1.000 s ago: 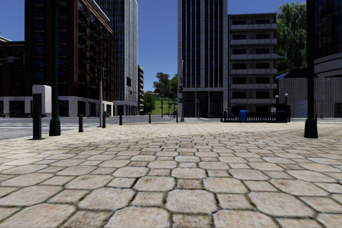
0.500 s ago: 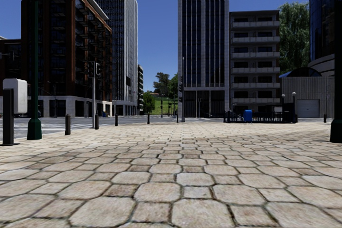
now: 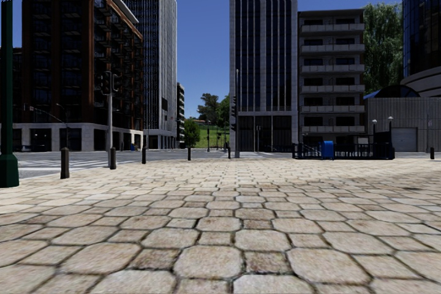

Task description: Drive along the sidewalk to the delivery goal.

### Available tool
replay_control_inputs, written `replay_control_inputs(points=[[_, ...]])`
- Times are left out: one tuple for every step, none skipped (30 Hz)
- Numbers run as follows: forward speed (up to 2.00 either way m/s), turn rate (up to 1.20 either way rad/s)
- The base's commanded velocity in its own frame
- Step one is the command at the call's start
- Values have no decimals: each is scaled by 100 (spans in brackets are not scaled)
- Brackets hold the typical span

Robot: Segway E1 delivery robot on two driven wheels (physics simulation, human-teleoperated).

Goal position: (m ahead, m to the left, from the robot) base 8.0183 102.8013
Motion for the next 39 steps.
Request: replay_control_inputs(points=[[194, 0], [194, 0], [194, 0], [195, 0], [195, 0], [195, 0], [195, 0], [195, 0], [196, 0], [196, 0], [196, 0], [197, 0], [198, 0], [198, 0], [199, 0], [199, 0], [199, 0], [200, 0], [200, 0], [200, 0], [200, 0], [200, 0], [200, 0], [200, 0], [200, 0], [200, 0], [200, 0], [200, 0], [200, 0], [200, 0], [200, 0], [200, 0], [200, 0], [200, 0], [200, 0], [200, 0], [200, 0], [200, 0], [200, 0]])
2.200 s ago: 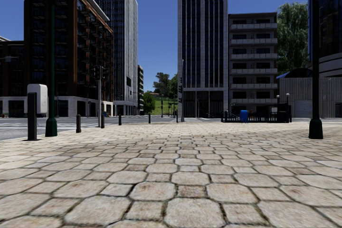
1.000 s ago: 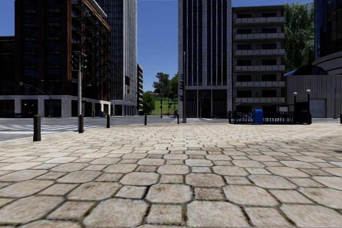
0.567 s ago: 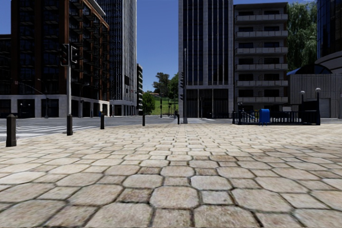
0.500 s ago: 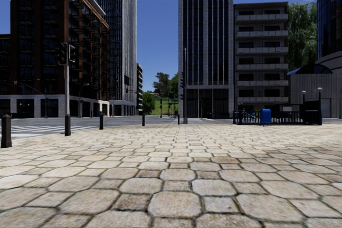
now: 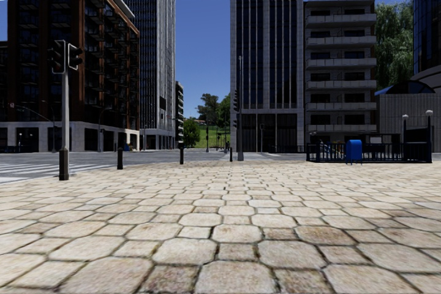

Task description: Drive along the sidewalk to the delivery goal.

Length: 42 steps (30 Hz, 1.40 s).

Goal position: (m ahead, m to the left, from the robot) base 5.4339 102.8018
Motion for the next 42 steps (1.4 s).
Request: replay_control_inputs(points=[[200, 0], [200, 0], [200, 0], [200, 0], [200, 0], [200, 0], [200, 0], [200, 0], [200, 0], [200, 0], [200, 0], [200, 0], [200, 0], [200, 0], [200, 0], [200, 0], [200, 0], [200, 0], [200, 0], [200, 0], [200, 0], [200, 0], [200, 0], [200, 0], [200, 0], [200, 0], [200, 0], [200, 0], [200, 0], [200, 0], [200, 0], [200, 14], [200, 25], [200, 28], [200, 29], [200, 29], [200, 34], [200, 37], [200, 38], [200, 39], [200, 39], [200, 39]])
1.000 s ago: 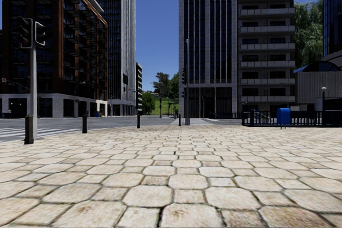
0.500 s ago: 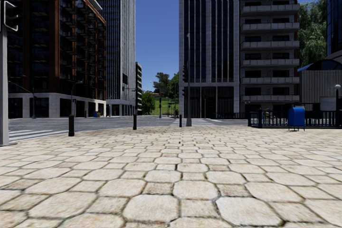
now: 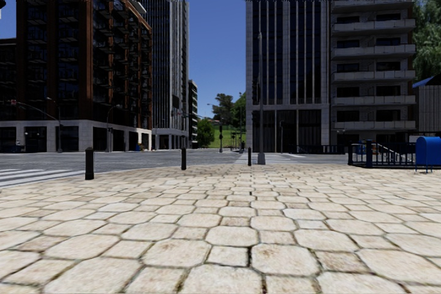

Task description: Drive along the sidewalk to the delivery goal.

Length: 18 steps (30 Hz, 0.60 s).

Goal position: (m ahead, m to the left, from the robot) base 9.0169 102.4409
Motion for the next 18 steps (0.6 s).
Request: replay_control_inputs(points=[[200, 39], [200, 42], [200, 42], [200, 44], [200, 45], [200, 45], [200, 45], [200, 45], [200, 46], [200, 46], [200, 46], [200, 51], [200, 51], [200, 56], [200, 58], [200, 58], [200, 58], [200, 58]])
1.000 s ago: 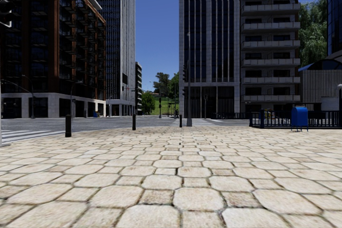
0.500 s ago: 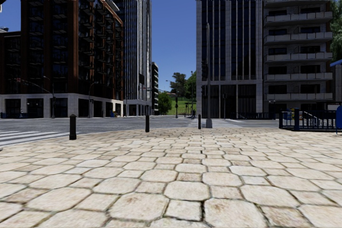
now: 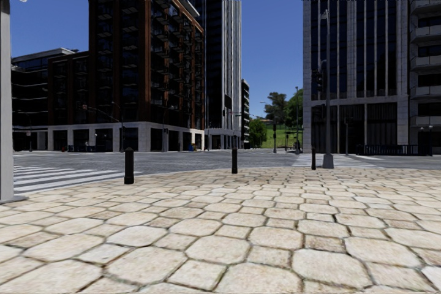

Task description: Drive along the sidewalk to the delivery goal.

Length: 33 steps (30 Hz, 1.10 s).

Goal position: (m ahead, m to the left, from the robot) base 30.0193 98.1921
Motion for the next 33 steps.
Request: replay_control_inputs(points=[[200, 58], [200, 58], [200, 58], [200, 58], [200, 58], [200, 58], [200, 58], [200, 57], [200, 52], [200, 52], [200, 50], [200, 50], [200, 50], [200, 50], [200, 49], [200, 49], [200, 49], [200, 49], [200, 49], [200, 49], [200, 49], [200, 49], [200, 49], [200, 49], [200, 49], [200, 49], [200, 49], [200, 49], [200, 49], [200, 48], [200, 48], [200, 48], [200, 48]])
